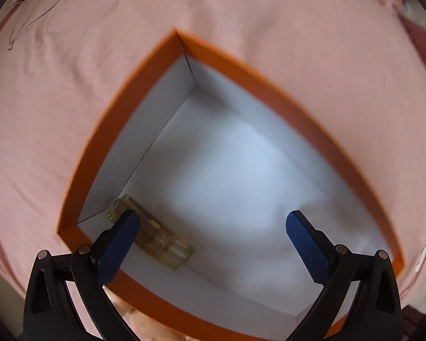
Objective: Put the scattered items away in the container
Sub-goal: 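Lift the razor out with the right gripper onto the bedspread while the left reaches into the box, then close the left gripper on the glass perfume bottle inside the box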
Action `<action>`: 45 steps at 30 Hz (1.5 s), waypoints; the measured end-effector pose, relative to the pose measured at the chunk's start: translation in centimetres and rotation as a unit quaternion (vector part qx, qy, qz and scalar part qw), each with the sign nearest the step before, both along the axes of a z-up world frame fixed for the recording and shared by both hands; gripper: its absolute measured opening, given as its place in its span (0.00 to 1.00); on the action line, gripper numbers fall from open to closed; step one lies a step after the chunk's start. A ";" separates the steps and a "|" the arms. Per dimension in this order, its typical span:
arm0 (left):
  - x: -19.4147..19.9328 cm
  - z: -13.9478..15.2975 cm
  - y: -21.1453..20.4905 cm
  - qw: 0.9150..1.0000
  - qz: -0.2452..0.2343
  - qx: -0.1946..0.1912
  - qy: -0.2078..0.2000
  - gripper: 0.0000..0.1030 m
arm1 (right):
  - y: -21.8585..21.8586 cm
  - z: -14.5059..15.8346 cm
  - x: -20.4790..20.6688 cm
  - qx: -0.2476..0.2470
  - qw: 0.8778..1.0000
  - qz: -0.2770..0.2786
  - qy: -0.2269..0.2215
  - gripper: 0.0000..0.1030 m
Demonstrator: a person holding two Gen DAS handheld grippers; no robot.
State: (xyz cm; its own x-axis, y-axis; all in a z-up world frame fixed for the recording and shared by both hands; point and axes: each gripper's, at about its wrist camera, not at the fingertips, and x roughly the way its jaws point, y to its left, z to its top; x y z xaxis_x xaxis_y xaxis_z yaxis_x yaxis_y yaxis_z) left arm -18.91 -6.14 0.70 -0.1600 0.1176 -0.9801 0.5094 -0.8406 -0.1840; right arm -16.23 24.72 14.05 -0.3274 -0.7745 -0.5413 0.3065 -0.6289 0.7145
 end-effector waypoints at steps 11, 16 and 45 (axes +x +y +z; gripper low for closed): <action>0.1 4.1 -0.2 0.997 -0.003 0.078 0.028 0.99 | 0.6 0.8 0.2 -0.010 1.000 -0.013 0.009 0.10; 0.5 2.6 -0.8 0.998 -0.005 0.052 -0.045 0.99 | -1.2 0.7 0.8 -0.004 1.000 0.014 0.012 0.10; -1.4 5.9 -1.7 0.994 -0.069 0.075 -0.043 0.99 | -0.9 -2.4 1.4 0.122 0.989 0.071 -0.049 0.10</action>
State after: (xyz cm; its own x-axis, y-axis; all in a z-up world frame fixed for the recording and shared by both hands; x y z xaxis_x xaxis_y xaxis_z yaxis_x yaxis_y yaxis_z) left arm -20.30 -7.79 6.62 -0.0490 0.2789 -0.9591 0.4105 -0.8698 -0.2739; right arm -14.83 23.83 11.65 -0.1617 -0.6507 -0.7419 0.3404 -0.7424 0.5770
